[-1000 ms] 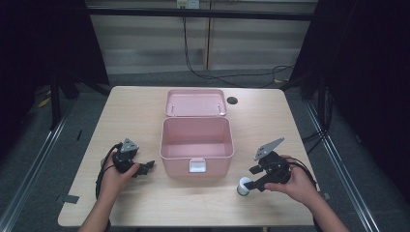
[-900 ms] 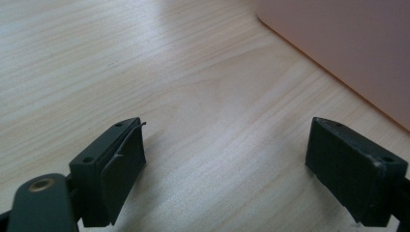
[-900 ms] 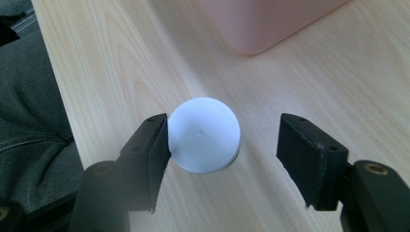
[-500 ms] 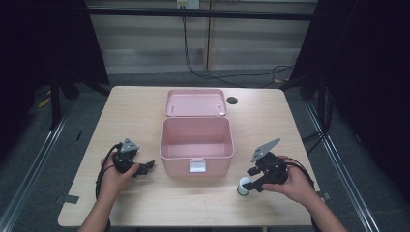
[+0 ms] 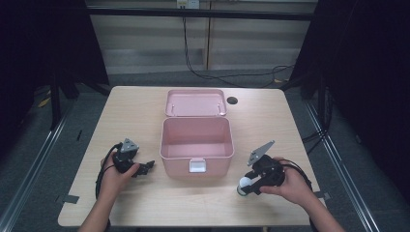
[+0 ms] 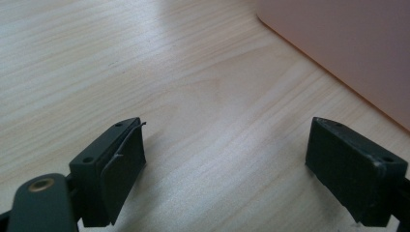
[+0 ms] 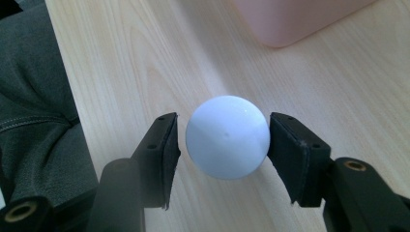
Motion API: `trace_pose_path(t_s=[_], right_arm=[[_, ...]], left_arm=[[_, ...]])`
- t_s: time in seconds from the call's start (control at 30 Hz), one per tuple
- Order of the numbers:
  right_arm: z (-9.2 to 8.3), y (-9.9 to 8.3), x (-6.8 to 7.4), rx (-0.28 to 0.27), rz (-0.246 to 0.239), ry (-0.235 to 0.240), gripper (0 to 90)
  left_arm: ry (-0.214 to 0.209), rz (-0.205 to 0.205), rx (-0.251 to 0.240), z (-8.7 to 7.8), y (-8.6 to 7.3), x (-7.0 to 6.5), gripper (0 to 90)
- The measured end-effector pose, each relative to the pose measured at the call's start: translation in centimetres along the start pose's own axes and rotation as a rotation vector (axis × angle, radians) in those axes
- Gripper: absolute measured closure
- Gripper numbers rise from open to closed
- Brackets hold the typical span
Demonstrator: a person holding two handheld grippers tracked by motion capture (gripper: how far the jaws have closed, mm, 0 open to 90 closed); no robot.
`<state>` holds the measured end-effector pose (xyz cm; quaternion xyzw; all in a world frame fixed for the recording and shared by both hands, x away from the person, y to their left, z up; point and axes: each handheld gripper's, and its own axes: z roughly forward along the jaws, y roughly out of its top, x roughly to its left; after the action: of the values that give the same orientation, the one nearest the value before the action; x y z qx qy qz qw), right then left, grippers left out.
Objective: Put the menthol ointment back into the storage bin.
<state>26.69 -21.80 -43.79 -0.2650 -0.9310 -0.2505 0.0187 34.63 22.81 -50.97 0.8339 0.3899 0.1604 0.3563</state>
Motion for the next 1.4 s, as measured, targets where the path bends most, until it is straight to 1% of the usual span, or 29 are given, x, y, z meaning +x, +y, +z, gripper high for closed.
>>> trace_pose_path(t_s=[0.13, 0.27, 0.47, 0.5, 0.63, 0.7, 0.8, 0.9, 1.0, 1.07, 1.1, 1.17, 1.4], right_arm=[[0.2, 0.1, 0.0, 0.011, -0.001, -0.001, 45.9], [0.3, 0.2, 0.0, 0.028, -0.008, -0.007, 48.9], [0.3, 0.4, -0.1, 0.042, -0.012, -0.007, 49.6], [0.3, 0.5, -0.1, 0.051, -0.021, -0.010, 49.7], [0.3, 0.6, -0.2, 0.055, -0.017, -0.013, 49.7], [0.2, 0.6, -0.3, 0.065, -0.009, -0.023, 49.7], [0.2, 0.6, -0.4, 0.067, -0.010, -0.023, 49.7], [0.1, 0.7, -0.5, 0.079, -0.008, -0.029, 49.7], [0.0, 0.9, -0.5, 0.105, -0.012, -0.037, 49.6], [0.0, 1.0, -0.4, 0.111, -0.013, -0.035, 49.5], [0.0, 1.1, -0.3, 0.121, -0.004, -0.037, 49.4], [-0.1, 1.3, -0.4, 0.128, -0.016, -0.041, 48.7], [0.1, 1.7, -0.2, 0.165, -0.018, -0.046, 47.5]], left_arm=[[0.000, 0.000, 0.000, 0.0, 0.0, 0.0, 13.2], [0.000, 0.000, 0.000, 0.0, 0.0, 0.0, 13.2], [0.000, 0.000, 0.000, 0.0, 0.0, 0.0, 13.2], [0.000, 0.000, 0.000, 0.0, 0.0, 0.0, 13.2], [0.000, 0.000, 0.000, 0.0, 0.0, 0.0, 13.2], [0.000, 0.000, 0.000, 0.0, 0.0, 0.0, 13.2], [0.000, 0.000, 0.000, 0.0, 0.0, 0.0, 13.2], [0.000, 0.000, 0.000, 0.0, 0.0, 0.0, 13.2], [0.000, 0.000, 0.000, 0.0, 0.0, 0.0, 13.2], [0.000, -0.001, 0.000, 0.0, 0.0, 0.0, 13.2], [0.000, 0.000, 0.000, 0.0, 0.0, 0.0, 13.2], [0.000, 0.000, 0.000, 0.0, 0.0, 0.0, 13.2], [0.000, 0.000, 0.000, 0.0, 0.0, 0.0, 13.2]])
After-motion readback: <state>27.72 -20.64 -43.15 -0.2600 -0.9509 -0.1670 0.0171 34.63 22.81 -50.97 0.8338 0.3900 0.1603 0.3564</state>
